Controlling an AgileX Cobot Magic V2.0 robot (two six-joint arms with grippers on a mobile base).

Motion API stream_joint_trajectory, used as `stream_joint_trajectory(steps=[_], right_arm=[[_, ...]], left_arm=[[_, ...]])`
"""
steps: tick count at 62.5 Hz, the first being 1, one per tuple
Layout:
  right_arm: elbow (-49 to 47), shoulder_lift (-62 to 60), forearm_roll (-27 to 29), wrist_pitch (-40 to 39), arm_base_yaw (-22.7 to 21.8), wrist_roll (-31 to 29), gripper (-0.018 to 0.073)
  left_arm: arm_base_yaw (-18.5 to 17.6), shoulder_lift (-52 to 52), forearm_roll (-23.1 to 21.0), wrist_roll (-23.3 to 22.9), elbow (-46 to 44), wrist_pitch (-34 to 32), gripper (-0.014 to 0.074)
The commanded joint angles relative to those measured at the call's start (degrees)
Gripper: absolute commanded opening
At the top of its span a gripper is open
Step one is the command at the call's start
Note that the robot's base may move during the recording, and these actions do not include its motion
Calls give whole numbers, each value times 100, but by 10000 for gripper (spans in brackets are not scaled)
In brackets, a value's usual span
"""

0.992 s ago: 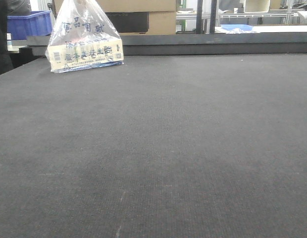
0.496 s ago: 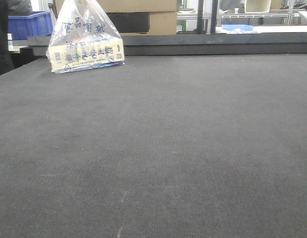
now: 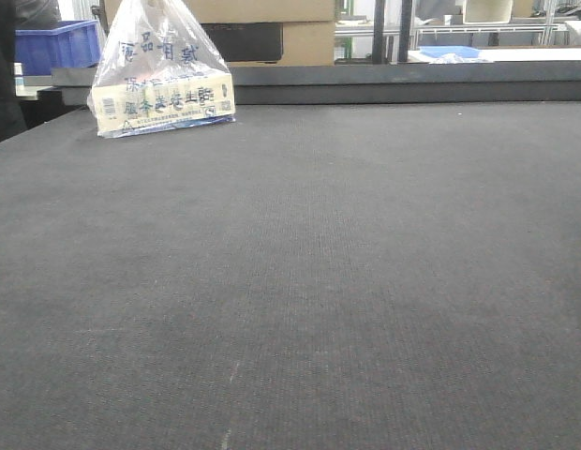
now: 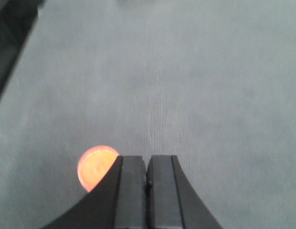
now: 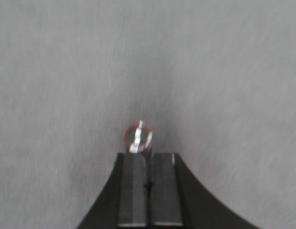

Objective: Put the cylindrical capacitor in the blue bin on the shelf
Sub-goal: 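Close left gripper on orange cylinder, right gripper on brown capacitor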

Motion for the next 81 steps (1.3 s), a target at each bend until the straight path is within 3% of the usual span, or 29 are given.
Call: stream_joint_trajectory(steps=[1, 12, 32, 38, 42, 48, 52, 61, 81], right_arm=[[-102, 273, 103, 219, 2, -5, -162], [-149, 1052, 127, 357, 2, -5, -162], [-149, 2176, 70, -27, 2, -5, -149], [-149, 2238, 70, -55, 2, -5, -13], [-149, 2238, 70, -141, 2, -5, 177], [-149, 2258, 70, -532, 2, -5, 384], [-149, 2283, 70, -835, 2, -5, 440], [-149, 2445, 144, -1120, 2, -5, 428], [-136, 3018, 144, -850, 2, -5, 359]], left_arm=[[21, 267, -47, -319, -247, 394, -111], [21, 932, -47, -402, -744, 1232, -111], [21, 1494, -47, -402, -1136, 1232, -111], [21, 1494, -47, -402, -1136, 1232, -111], [21, 1494, -47, -402, -1136, 1232, -111], [21, 1494, -47, -402, -1136, 1232, -111], [21, 1494, -47, -402, -1136, 1232, -111], [21, 1494, -47, -402, -1136, 1232, -111], [21, 1503, -6, -402, -1136, 1232, -111]])
